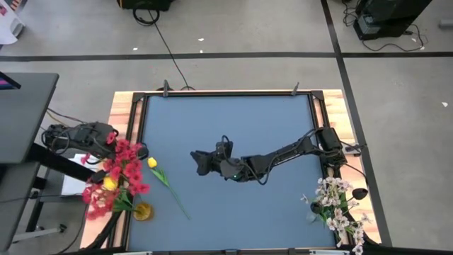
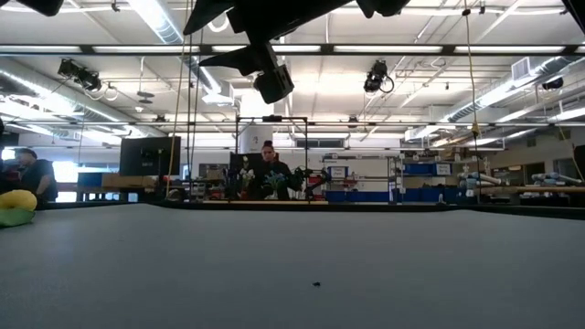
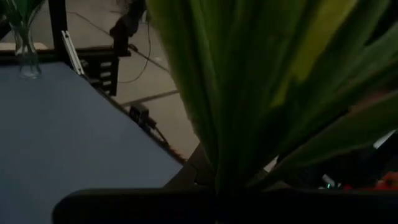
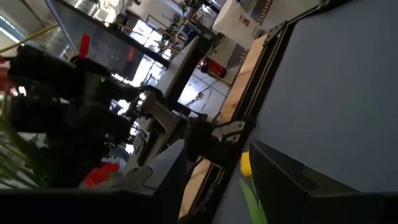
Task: Sort flowers into vase by color
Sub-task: Put the red flowers into the yellow vase
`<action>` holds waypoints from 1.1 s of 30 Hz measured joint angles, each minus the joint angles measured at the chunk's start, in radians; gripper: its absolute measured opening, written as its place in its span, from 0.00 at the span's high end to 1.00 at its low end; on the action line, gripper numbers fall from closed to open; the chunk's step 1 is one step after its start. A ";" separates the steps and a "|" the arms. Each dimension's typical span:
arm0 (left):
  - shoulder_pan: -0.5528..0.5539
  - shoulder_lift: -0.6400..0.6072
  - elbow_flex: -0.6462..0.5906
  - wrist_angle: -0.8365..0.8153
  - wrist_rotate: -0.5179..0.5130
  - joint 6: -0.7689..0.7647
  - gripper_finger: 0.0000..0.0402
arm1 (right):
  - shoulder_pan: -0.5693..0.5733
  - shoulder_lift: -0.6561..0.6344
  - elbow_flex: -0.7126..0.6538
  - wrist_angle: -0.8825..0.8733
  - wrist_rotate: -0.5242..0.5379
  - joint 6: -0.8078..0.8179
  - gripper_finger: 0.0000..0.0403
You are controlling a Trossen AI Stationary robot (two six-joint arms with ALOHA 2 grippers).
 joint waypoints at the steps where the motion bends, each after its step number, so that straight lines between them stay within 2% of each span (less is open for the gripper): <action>1: -0.001 -0.003 0.000 0.013 0.000 -0.015 0.99 | 0.000 0.000 0.000 0.000 -0.003 0.000 0.55; 10: -0.042 -0.005 -0.005 0.016 0.004 0.015 0.99 | 0.014 0.000 0.000 -0.001 -0.004 0.000 0.55; 19: -0.114 -0.005 -0.122 0.103 0.003 0.006 0.98 | 0.050 0.000 0.000 -0.003 0.026 0.018 0.55; 23: -0.148 -0.005 -0.124 0.108 0.010 0.004 0.94 | 0.063 0.000 0.000 -0.005 0.025 0.025 0.55; 26: -0.178 0.002 -0.124 0.098 0.069 0.003 0.90 | 0.066 0.000 0.000 -0.007 0.013 0.030 0.55; 30: -0.223 0.003 -0.124 0.101 0.092 -0.004 0.83 | 0.062 0.000 0.000 -0.011 -0.050 0.057 0.55; 33: -0.245 0.003 -0.124 0.105 0.080 -0.061 0.74 | 0.052 0.000 0.000 -0.014 -0.100 0.076 0.54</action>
